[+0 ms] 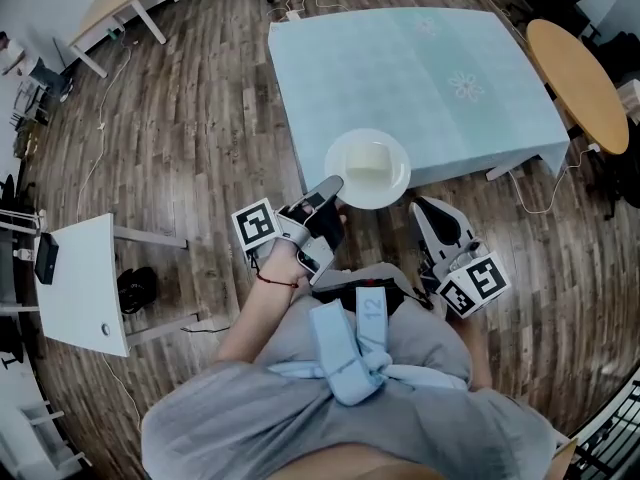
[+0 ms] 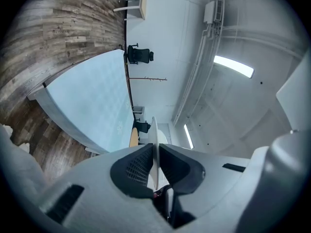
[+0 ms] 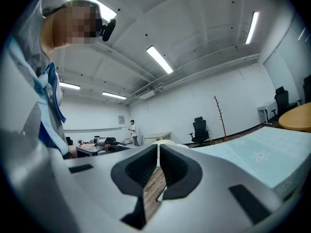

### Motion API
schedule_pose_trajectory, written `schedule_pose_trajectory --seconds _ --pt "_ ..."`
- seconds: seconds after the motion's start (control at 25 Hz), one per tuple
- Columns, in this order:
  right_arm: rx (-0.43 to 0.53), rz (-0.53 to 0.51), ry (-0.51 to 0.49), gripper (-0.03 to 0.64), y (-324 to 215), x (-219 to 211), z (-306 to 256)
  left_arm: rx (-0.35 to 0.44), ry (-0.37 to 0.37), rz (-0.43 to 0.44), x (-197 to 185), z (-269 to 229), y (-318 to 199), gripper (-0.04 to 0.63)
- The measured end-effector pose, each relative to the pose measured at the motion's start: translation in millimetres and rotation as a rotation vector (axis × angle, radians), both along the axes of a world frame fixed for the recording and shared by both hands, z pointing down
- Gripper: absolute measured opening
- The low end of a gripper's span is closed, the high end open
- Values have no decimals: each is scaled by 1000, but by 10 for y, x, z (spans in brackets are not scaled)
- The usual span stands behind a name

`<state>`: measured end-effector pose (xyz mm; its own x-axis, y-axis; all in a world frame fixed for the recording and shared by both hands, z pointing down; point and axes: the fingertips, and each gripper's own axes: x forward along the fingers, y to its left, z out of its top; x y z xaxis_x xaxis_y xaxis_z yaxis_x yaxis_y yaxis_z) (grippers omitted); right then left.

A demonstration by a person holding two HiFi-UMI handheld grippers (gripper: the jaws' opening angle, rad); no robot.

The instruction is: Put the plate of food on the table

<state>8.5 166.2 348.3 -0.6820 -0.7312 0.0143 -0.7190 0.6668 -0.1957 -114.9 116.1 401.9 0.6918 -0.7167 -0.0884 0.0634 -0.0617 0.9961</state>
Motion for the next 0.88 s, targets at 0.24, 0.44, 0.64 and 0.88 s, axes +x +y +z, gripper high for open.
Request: schedule_pose_trajectory --seconds 0.24,0.44,0.64,0.88 --pt "-14 6 -8 34 -369 119 51 -18 2 0 104 51 -315 31" --pt "-1 -11 8 34 -857 239 76 -16 2 -18 198 65 -725 31" --pt "21 -34 3 34 -1686 536 -41 -10 -9 -38 453 8 -1501 31" --pt "40 -56 28 34 -1960 637 -49 5 2 -26 613 43 -1727 31"
